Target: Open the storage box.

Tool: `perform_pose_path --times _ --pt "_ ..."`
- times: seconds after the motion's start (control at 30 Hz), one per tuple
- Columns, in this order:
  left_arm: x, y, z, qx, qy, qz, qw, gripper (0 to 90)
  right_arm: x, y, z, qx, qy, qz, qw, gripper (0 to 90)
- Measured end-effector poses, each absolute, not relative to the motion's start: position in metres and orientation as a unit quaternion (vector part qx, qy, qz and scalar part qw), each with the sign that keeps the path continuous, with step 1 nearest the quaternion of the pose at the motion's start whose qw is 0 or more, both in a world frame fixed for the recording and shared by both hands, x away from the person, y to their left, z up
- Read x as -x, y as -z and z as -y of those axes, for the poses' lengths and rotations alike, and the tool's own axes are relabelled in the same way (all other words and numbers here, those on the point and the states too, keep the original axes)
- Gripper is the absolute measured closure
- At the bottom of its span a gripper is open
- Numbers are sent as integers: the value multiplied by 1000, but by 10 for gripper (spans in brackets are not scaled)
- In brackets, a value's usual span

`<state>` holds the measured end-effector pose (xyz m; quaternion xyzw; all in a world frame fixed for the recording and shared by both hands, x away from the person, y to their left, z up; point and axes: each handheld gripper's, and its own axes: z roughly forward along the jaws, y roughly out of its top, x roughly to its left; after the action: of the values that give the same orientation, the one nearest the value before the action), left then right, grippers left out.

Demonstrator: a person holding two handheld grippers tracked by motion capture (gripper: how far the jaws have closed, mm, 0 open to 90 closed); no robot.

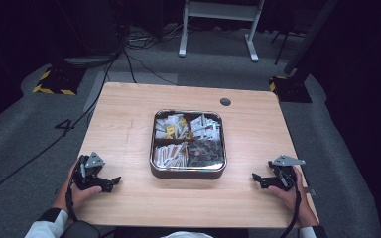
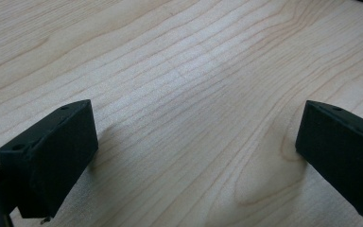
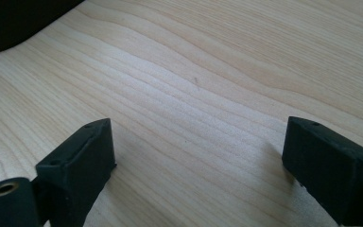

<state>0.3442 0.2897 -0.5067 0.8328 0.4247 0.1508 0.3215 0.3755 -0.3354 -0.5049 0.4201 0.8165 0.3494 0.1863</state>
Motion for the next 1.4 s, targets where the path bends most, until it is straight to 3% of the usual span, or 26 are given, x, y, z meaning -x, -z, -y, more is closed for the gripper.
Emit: perform_pose_path --times 0.27,0.37,0.43,0.67,1.03,1.4 --pt "-344 507 -289 -831 -152 -428 322 1 -376 504 335 -423 -345 -817 185 101" --pt "-344 507 -289 -831 -152 -428 322 0 -378 499 333 -414 -344 -824 177 221" --pt "-344 507 -289 -830 -151 -429 321 0 -379 492 330 -409 -346 -824 183 153" --pt "-344 507 -289 -830 -151 -430 321 0 -382 457 320 -372 -372 -828 194 188" --pt "-344 507 -289 -830 -151 -430 321 1 -413 403 269 -304 -402 -843 186 241" --pt "-344 507 -289 -830 -151 -429 322 2 -439 389 224 -258 -409 -857 177 293"
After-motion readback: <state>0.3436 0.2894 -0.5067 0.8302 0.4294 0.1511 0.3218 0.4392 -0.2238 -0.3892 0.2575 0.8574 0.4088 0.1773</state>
